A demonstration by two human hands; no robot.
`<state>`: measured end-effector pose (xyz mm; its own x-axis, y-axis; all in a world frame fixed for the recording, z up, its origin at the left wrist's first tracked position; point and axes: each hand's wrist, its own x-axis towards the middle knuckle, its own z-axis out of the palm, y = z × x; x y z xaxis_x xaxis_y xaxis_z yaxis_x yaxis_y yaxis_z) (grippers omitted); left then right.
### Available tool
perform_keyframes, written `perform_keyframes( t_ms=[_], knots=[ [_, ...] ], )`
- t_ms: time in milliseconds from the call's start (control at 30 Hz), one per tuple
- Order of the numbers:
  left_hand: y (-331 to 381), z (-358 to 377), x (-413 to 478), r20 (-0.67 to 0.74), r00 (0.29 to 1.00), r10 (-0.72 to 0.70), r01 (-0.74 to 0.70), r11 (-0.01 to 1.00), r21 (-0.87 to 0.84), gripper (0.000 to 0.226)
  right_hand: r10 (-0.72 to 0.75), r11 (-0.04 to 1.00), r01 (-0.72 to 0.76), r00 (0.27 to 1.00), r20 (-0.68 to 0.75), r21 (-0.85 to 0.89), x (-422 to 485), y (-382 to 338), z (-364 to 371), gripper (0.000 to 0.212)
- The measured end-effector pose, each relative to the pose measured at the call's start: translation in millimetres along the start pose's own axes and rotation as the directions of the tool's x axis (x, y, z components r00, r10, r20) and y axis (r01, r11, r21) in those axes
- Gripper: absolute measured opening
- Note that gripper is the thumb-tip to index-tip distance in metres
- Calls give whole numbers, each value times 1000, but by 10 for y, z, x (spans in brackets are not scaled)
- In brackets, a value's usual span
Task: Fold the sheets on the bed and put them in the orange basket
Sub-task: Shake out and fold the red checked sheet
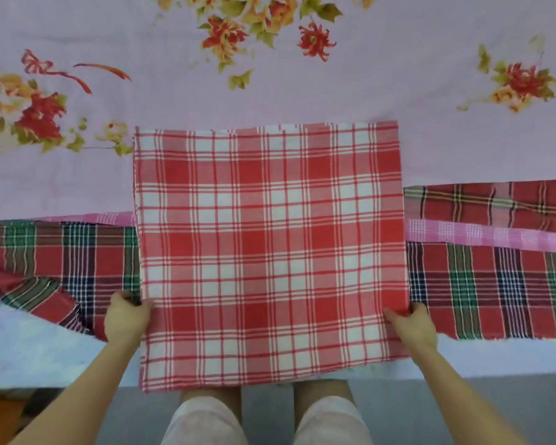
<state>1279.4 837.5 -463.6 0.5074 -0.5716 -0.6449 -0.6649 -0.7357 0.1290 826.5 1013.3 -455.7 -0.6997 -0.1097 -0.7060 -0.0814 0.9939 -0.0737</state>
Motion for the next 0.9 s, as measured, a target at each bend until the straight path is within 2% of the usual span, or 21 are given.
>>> perform_keyframes(
  t_ms=[133,267,333,400,500,667,733,833,900],
  knots=[
    [-569,82,-324,91,996,-8,7,1000,15,35,22,996,-25,999,28,90,-180,572,208,48],
    [-965,155,-634,266,960,-83,129,979,-160,36,14,948,-38,997,79,317,-335,786,203,22],
    [-1036,147,-731,308,944,-120,209,939,-274,23,39,862,-89,993,109,500,-358,813,151,14],
    [-1048,93,-746,327,934,-144,266,892,-366,15,73,704,-185,979,189,686,-375,780,89,11],
    [-1052,-33,-757,435,886,-160,394,755,-524,8,61,535,-247,965,255,808,-400,714,-39,15],
    [-382,-479,-761,411,911,-45,372,522,-768,18,-77,461,-152,975,210,874,-392,157,-497,21],
    [-15,-657,-676,437,899,-12,405,399,-823,26,-105,414,-122,978,181,902,-349,-192,-672,23],
    [552,-857,-516,446,894,38,423,256,-869,48,-175,367,-64,975,136,928,-209,-788,-846,38],
    [961,-972,-357,411,908,82,389,195,-900,66,-242,314,0,967,80,949,-148,-1227,-945,30]
  ],
)
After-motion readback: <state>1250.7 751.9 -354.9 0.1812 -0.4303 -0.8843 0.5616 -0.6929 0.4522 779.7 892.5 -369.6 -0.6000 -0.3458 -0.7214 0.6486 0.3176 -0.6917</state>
